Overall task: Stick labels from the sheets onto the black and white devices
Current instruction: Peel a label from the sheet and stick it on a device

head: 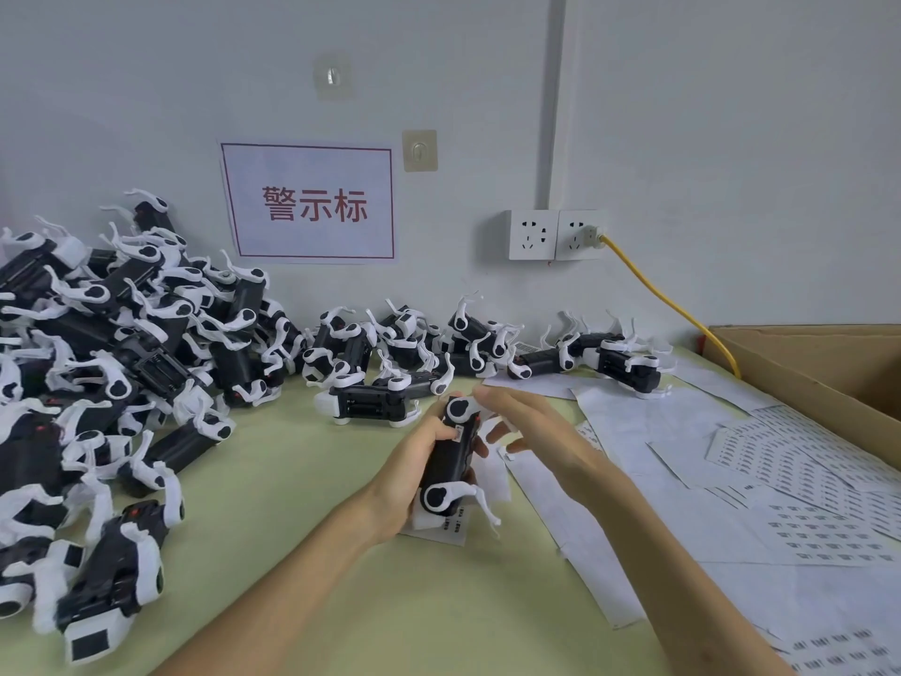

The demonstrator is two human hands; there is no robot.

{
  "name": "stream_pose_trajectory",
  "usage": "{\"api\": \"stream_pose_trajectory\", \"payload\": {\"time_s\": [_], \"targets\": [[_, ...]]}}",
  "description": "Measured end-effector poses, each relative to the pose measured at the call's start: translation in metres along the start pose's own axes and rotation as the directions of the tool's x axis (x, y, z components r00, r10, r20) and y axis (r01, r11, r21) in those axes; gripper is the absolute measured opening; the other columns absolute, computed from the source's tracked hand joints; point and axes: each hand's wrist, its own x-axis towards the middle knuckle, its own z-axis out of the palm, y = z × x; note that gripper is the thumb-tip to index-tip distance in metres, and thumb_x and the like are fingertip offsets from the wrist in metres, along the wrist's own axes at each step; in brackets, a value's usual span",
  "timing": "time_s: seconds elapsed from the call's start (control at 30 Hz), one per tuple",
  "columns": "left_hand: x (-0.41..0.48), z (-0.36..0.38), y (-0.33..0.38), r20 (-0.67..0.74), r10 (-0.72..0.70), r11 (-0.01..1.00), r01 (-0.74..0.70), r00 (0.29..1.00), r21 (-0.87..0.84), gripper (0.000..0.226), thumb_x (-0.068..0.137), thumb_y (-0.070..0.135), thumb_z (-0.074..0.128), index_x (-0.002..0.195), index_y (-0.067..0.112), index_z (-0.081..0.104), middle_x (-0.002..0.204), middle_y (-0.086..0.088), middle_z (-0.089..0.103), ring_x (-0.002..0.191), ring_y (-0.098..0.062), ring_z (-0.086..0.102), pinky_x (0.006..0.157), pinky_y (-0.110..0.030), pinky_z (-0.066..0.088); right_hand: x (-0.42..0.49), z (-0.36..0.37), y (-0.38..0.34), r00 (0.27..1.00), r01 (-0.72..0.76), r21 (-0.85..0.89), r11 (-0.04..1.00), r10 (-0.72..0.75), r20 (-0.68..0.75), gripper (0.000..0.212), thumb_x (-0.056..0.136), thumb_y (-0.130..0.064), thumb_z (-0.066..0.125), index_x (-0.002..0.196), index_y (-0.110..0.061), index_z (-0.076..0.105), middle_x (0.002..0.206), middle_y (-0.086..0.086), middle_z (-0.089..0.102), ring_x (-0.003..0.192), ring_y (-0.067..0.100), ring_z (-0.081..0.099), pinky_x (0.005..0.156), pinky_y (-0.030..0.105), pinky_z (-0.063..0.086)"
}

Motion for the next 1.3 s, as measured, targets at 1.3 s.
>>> {"api": "stream_pose_trajectory", "payload": {"time_s": [1.3], "targets": [[0.014, -0.024, -0.002, -0.495, 0.057, 0.994, -0.005, 0.867, 0.107, 0.038, 0.102, 0.017, 0.056, 0.136, 0.026, 0.042, 0.106, -0.02, 0.071, 0.066, -0.022, 0.07, 0.064, -0.035, 0.058, 0.015, -0.012, 0.044, 0.94, 0.019, -0.361, 0.933, -0.139, -0.311, 0.039, 0.098, -0.025, 0.058, 0.136, -0.024, 0.053, 0.117, -0.004, 0.061, 0.094, 0.021, 0.064, 0.084, 0.038, 0.052]]}}
